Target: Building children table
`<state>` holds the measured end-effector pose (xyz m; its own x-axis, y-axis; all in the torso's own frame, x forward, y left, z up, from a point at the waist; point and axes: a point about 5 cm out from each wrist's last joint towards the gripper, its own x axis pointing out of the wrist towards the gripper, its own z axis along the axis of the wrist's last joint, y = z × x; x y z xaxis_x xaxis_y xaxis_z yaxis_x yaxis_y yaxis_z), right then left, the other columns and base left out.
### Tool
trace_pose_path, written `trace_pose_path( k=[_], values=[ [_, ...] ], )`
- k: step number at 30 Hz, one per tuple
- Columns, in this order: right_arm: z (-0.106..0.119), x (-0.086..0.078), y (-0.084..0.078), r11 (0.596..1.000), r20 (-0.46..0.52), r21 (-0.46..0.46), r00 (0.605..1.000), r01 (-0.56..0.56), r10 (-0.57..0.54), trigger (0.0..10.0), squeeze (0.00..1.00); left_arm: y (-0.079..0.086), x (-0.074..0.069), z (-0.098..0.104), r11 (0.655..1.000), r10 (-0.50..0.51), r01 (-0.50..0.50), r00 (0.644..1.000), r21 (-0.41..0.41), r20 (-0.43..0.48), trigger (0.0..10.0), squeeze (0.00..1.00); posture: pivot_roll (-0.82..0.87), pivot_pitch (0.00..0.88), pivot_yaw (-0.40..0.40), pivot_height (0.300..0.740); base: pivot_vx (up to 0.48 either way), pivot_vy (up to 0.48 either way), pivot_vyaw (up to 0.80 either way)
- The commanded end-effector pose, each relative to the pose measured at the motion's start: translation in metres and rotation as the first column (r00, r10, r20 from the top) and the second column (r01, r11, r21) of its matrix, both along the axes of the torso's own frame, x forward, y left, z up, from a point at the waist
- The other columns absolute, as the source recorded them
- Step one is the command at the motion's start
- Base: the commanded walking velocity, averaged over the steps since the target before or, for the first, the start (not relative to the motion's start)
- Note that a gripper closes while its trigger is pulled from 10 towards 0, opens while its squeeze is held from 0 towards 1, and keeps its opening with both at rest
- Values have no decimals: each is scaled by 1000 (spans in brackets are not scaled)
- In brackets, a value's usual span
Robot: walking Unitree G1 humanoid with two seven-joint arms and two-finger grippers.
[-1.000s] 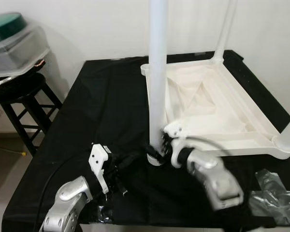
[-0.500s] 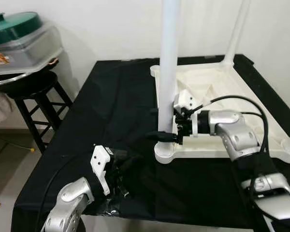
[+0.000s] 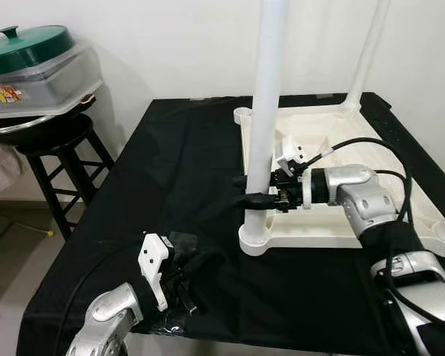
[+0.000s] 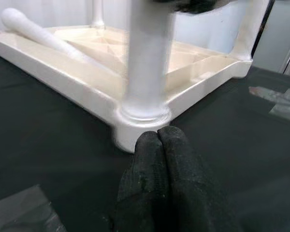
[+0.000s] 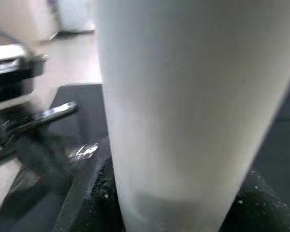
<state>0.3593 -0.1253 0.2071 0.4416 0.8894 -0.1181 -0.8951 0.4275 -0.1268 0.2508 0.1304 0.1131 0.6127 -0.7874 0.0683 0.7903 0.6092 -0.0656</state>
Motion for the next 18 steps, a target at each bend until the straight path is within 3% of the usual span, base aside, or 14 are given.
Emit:
trace_pose_path(
  k=[1, 2, 3, 5, 6, 9, 10, 13, 14, 15, 16, 18],
  values=[
    [-72, -25, 6, 846, -120, -61, 838, 529, -533, 0, 0, 3, -2, 2, 1000, 1, -1, 1000, 10, 9, 10000, 0, 26, 112, 53, 740, 0, 0, 0],
    [-72, -25, 6, 846, -120, -61, 838, 529, -533, 0, 0, 3, -2, 2, 1000, 1, -1, 1000, 10, 9, 10000, 0, 26, 112, 53, 740, 0, 0, 0],
    [-87, -50, 15, 800, -140, -71, 788, 595, -599, 0, 0, 4, -1, 3, 1000, 3, -3, 1000, 9, 9, 10000, 0, 26, 112, 53, 740, 0, 0, 0],
    [-87, -50, 15, 800, -140, -71, 788, 595, -599, 0, 0, 4, -1, 3, 1000, 3, -3, 1000, 9, 9, 10000, 0, 26, 112, 53, 740, 0, 0, 0],
    [-88, -61, 26, 790, -174, -51, 774, 610, -609, 0, 0, 5, 0, 2, 1000, -1, 1, 1000, 12, 7, 10000, 0, -5, 100, 80, 740, 0, 0, 0],
    [-83, -61, 32, 789, -148, -53, 776, 613, -613, 0, 0, 5, 2, 2, 1000, -10, 10, 1000, 12, 1, 10000, 0, -22, 94, 89, 740, 0, 0, 0],
    [-71, -53, 40, 800, -131, -40, 791, 598, -598, 0, 0, 4, 5, 1, 999, -32, 32, 999, 17, -7, 10000, 0, -15, 86, 81, 740, 0, 0, 0],
    [-68, -50, 41, 811, -124, -45, 803, 583, -584, 0, 0, 4, 5, 1, 999, -36, 36, 999, 19, -7, 10000, 0, -15, 86, 81, 740, 0, 0, 0],
    [-65, -47, 42, 811, -133, -44, 801, 584, -584, 10000, 0, 4, 5, 1, 999, -29, 30, 1000, 19, -4, 10000, 0, -12, 86, 79, 740, 0, 0, 0],
    [-61, -44, 43, 819, -138, -43, 808, 572, -572, 10000, 0, 4, 5, 1, 1000, -18, 18, 1000, 18, 1, 10000, 0, -4, 86, 76, 740, 0, 0, 0],
    [-55, -45, 44, 826, -145, -32, 815, 563, -561, 10000, 635, 4, 5, 1, 1000, -9, 9, 1000, 17, 4, 10000, 0, 1, 85, 72, 740, 0, 0, 0],
    [-55, -45, 44, 826, -145, -32, 815, 563, -561, 10000, 635, 4, 5, 1, 1000, -9, 9, 1000, 17, 4, 10000, 0, 1, 85, 72, 740, 0, 0, 0]
  ],
)
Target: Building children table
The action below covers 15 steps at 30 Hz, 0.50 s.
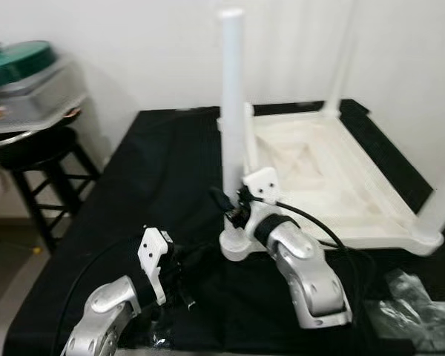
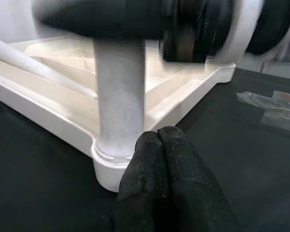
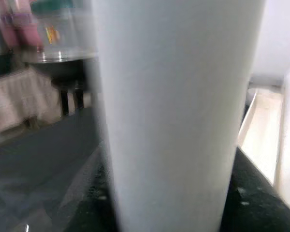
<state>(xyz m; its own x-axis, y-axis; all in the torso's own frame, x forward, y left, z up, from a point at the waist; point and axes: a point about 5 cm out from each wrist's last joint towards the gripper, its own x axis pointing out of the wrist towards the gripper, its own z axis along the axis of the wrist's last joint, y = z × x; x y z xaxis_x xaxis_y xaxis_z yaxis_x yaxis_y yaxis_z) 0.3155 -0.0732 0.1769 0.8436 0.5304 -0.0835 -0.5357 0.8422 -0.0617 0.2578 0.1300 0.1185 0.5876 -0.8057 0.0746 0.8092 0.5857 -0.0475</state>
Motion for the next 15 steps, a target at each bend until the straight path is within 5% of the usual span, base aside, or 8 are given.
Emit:
trace_pose_path(
  k=[1, 2, 3, 6, 7, 8, 10, 15],
  values=[
    [-25, -1, -8, 999, -134, -24, 990, 39, -42, 10000, 635, 5, -2, -4, 1000, 21, -21, 1000, 11, -14, 10000, 0, 1, 85, 72, 740, 0, 0, 0],
    [-21, -2, -7, 999, -132, -15, 991, 33, -34, 10000, 635, 5, -3, -4, 1000, 26, -26, 1000, 11, -12, 10000, 0, 1, 85, 71, 740, 0, 0, 0],
    [-8, 1, -8, 998, -97, -13, 994, -57, 55, 10000, 1000, 4, -3, -4, 1000, 25, -25, 1000, 10, -11, 10000, 0, 3, 85, 69, 740, 0, 0, 0],
    [16, 4, -10, 954, -26, -39, 955, -297, 296, 10000, 1000, 3, -3, -4, 1000, 16, -16, 1000, 9, -11, 10000, 0, 4, 84, 66, 740, 0, 0, 0],
    [22, 3, -13, 923, 0, -88, 927, -375, 376, 10000, 839, 2, -4, -4, 1000, 14, -14, 1000, 7, -11, 10000, 0, 9, 86, 64, 740, 0, 0, 0],
    [22, 3, -13, 923, 0, -88, 927, -375, 376, 10000, 839, 2, -4, -4, 1000, 14, -14, 1000, 7, -11, 10000, 0, 9, 86, 64, 740, 0, 0, 0],
    [29, 7, -23, 863, 17, -168, 873, -477, 487, 10000, 0, 1, -4, -4, 1000, 12, -12, 1000, 5, -11, 10000, 0, 20, 87, 62, 740, 0, 0, 0],
    [35, 17, -37, 792, -22, -196, 810, -578, 585, 10000, 0, 0, -5, -3, 1000, 16, -16, 1000, 4, -10, 10000, 0, 25, 90, 60, 740, 0, 0, 0]
  ],
)
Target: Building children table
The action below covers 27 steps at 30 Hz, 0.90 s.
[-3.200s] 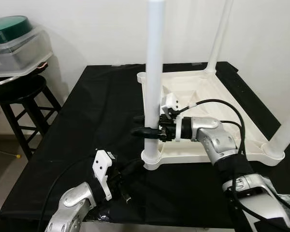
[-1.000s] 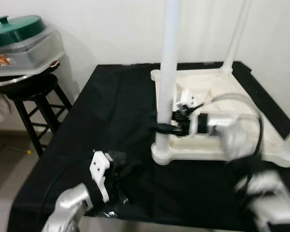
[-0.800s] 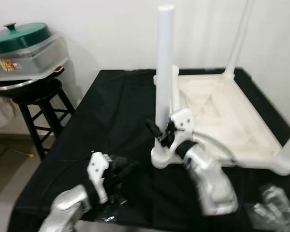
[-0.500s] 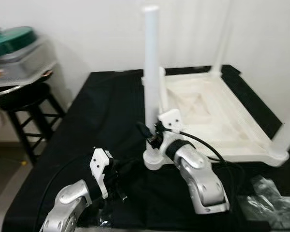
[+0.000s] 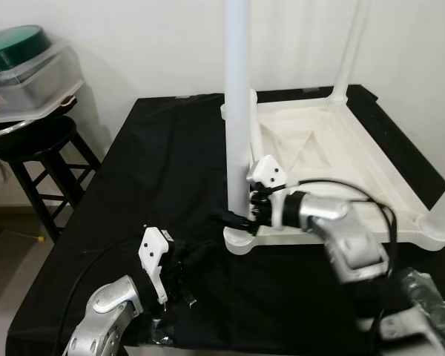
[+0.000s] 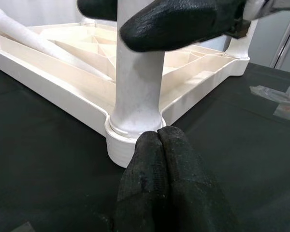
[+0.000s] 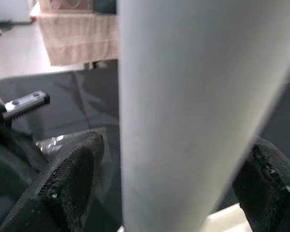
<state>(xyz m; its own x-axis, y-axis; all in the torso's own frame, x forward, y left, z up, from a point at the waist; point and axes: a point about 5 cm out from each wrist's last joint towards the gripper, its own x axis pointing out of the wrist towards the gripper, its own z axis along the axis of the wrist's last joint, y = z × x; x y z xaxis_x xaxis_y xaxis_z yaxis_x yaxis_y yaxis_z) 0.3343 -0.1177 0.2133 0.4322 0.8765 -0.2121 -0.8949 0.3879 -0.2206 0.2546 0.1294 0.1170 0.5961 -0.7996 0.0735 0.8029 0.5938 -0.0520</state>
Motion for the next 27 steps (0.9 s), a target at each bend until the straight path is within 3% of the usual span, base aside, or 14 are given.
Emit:
trace_pose_path(
  k=[1, 4, 9, 10, 11, 12, 13, 14, 24, 27],
  values=[
    [-1, -2, 7, 998, -8, 9, 998, -60, 60, 10000, 0, 1, -2, -2, 1000, 7, -7, 1000, 5, -5, 10000, 0, 25, 90, 60, 740, 0, 0, 0],
    [-7, 4, 0, 992, -61, -14, 990, -125, 124, 10000, 0, 0, -3, -2, 1000, 6, -6, 1000, 4, -7, 10000, 0, 35, 92, 58, 740, 0, 0, 0],
    [-11, 15, -6, 993, -97, -6, 989, -117, 116, 10000, 0, 0, -5, -2, 1000, 4, -4, 1000, 3, -7, 10000, 0, 43, 96, 58, 740, 0, 0, 0],
    [-15, 19, -6, 995, -111, 13, 989, -94, 95, 6353, 0, 0, -5, -2, 1000, 3, -3, 1000, 2, -8, 10000, 0, 44, 97, 59, 740, 0, 0, 0],
    [-15, 19, -6, 995, -111, 13, 989, -94, 95, 6353, 0, 0, -5, -2, 1000, 3, -3, 1000, 2, -8, 10000, 0, 44, 97, 59, 740, 0, 0, 0],
    [-18, 20, -6, 996, -128, 32, 988, -82, 85, 1765, 0, 0, -5, -1, 1000, 3, -3, 1000, 2, -8, 10000, 0, 44, 97, 59, 740, 0, 0, 0],
    [-18, 20, -6, 996, -128, 32, 988, -82, 85, 1765, 0, 0, -5, -1, 1000, 3, -3, 1000, 2, -8, 10000, 0, 44, 97, 59, 740, 0, 0, 0],
    [-24, 21, -6, 997, -142, 37, 987, -74, 79, 0, 0, -1, -6, -1, 1000, 2, -2, 1000, 2, -9, 10000, 0, 46, 98, 63, 740, 0, 0, 0],
    [-32, 22, -12, 994, -154, 96, 985, -61, 75, 0, 0, -1, -5, -1, 1000, -1, 1, 1000, 1, -12, 10000, 0, 37, 100, 65, 740, 0, 0, 0],
    [-36, 16, -19, 992, -127, 128, 992, -5, 22, 0, 0, 0, -5, -1, 1000, -1, 1, 1000, -2, -12, 10000, 0, 14, 112, 62, 740, 0, 0, 0]
  ],
)
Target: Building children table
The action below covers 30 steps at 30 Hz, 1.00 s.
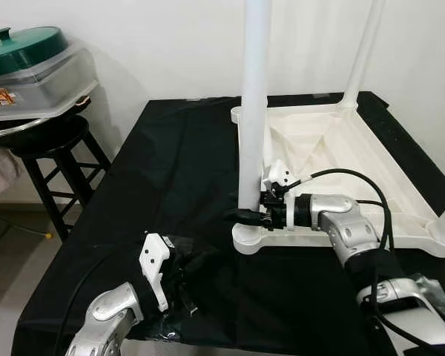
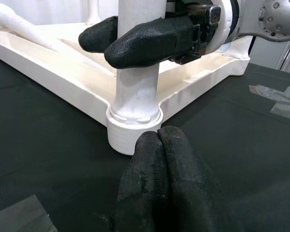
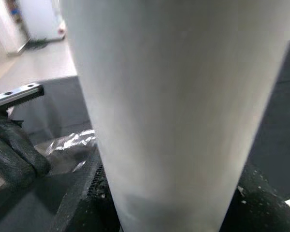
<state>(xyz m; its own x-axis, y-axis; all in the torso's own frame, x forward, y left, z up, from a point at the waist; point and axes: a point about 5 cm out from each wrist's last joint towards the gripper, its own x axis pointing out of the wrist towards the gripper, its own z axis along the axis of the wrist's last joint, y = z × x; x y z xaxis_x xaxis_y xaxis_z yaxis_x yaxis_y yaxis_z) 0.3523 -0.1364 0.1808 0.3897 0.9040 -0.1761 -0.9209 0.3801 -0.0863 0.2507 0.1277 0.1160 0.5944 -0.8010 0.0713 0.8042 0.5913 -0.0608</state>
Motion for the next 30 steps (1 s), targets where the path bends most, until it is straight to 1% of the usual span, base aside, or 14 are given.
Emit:
trace_pose_path(
  k=[1, 5, 6, 8, 10, 12, 17, 18, 21, 22, 25, 27, 28, 30],
  values=[
    [-4, -2, 0, 999, -20, 36, 1000, 12, -11, 0, 0, 1, -1, 0, 1000, 1, -1, 1000, 1, -4, 10000, 0, 14, 112, 62, 740, 0, 0, 0],
    [-11, -9, -1, 993, -4, 46, 994, 105, -105, 0, 0, 2, -1, 1, 1000, 2, -2, 1000, -1, -4, 10000, 0, 6, 115, 63, 740, 0, 0, 0],
    [-30, -20, 12, 900, -6, 74, 902, 430, -431, 0, 0, 4, -1, 1, 1000, 2, -2, 1000, 0, -4, 10000, 0, -12, 127, 56, 740, 0, 0, 0],
    [-30, -20, 12, 900, -6, 74, 902, 430, -431, 0, 0, 4, -1, 1, 1000, 2, -2, 1000, 0, -4, 10000, 0, -12, 127, 56, 740, 0, 0, 0],
    [-50, -56, 46, 810, 79, 5, 808, 586, -584, 0, 0, 6, 1, 1, 1000, -2, 2, 1000, 0, -7, 10000, 0, -32, 110, 75, 740, 0, 0, 0],
    [-50, -55, 48, 784, 41, 31, 783, 620, -621, 0, 0, 6, 2, 1, 1000, -1, 1, 1000, 1, -7, 10000, 0, -25, 99, 64, 740, 0, 0, 0],
    [-53, -48, 48, 821, -9, 37, 822, 570, -570, 0, 0, 5, 4, 0, 1000, -3, 3, 1000, 11, -3, 10000, 0, -6, 94, 55, 740, 0, 0, 0],
    [-46, -47, 54, 884, -58, 58, 886, 463, -460, 10000, 231, 5, 3, 0, 1000, 24, -24, 1000, 6, 4, 10000, 0, -1, 88, 53, 740, 0, 0, 0],
    [-42, -47, 56, 907, -60, 67, 909, 416, -413, 10000, 231, 5, 3, 0, 999, 31, -31, 999, 4, 5, 10000, 0, -1, 87, 52, 740, 0, 0, 0],
    [-34, -46, 57, 932, -69, 86, 936, 351, -346, 10000, 1000, 5, 3, 0, 1000, 30, -30, 1000, 4, 5, 10000, 0, 0, 84, 53, 740, 0, 0, 0],
    [-6, -45, 56, 993, 5, 93, 997, 70, -71, 10000, 1000, 3, 3, -1, 1000, 13, -13, 1000, 6, 0, 10000, 0, -2, 76, 53, 740, 0, 0, 0],
    [-1, -47, 55, 997, 21, 79, 1000, 22, -23, 10000, 1000, 3, 3, -1, 1000, 11, -11, 1000, 6, -1, 10000, 0, -3, 74, 54, 740, 0, 0, 0],
    [7, -47, 53, 998, 55, 59, 998, -37, 33, 10000, 0, 2, 4, -1, 1000, 10, -10, 1000, 5, -2, 10000, 0, -3, 70, 54, 740, 0, 0, 0],
    [15, -42, 49, 996, 76, 47, 994, -79, 75, 10000, 0, 1, 4, -2, 1000, 9, -9, 1000, 4, -2, 10000, 0, 0, 68, 51, 740, 0, 0, 0]
  ],
)
